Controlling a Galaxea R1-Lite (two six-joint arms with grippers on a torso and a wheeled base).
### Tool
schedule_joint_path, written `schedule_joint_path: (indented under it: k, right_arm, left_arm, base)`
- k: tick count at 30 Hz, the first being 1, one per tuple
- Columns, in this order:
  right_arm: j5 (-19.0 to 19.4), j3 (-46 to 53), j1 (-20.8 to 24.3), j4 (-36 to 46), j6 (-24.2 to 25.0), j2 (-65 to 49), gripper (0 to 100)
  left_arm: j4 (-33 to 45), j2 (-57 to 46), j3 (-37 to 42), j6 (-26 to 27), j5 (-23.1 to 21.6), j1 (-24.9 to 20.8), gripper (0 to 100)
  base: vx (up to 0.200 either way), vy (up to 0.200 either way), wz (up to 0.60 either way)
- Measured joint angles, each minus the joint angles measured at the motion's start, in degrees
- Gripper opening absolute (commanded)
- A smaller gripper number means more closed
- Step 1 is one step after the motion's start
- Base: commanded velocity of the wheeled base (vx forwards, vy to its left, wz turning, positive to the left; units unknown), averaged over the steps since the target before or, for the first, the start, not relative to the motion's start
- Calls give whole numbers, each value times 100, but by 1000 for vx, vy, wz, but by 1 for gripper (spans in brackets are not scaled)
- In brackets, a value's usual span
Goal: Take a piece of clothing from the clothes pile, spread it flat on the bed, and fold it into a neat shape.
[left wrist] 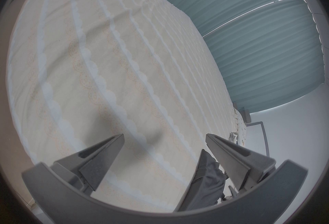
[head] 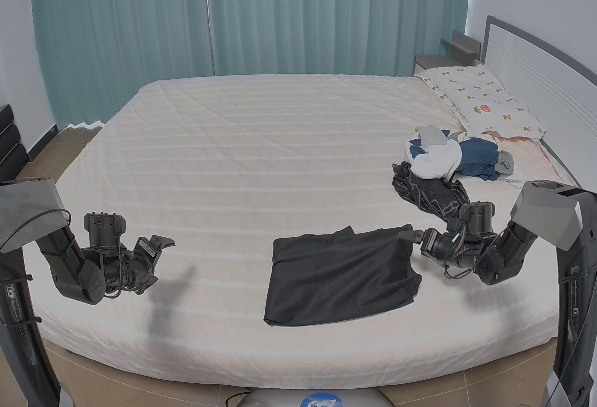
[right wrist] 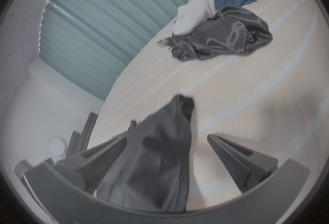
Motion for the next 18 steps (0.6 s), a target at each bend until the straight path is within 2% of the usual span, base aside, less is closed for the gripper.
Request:
schedule_joint_path:
  k: [3,6,10,18]
  right_arm:
    - [358,653,-35,-288,-433,-162,100]
    - [705,1208,-73,-510,-1073,-286,100]
    - [1206,1646,-94,-670,-1590,-378,100]
    - [1303,1863,-73,-719,-1847,-366,100]
  left_arm:
    - [0,0,-1,0,2,0,100]
    - [2,0,-1,0,0,0,100]
    - [2,0,-1,0,0,0,100]
    - [2,0,-1,0,2,0,100]
  base:
    - [0,0,0]
    - [0,0,0]
    - [0,0,0]
    - [0,0,0]
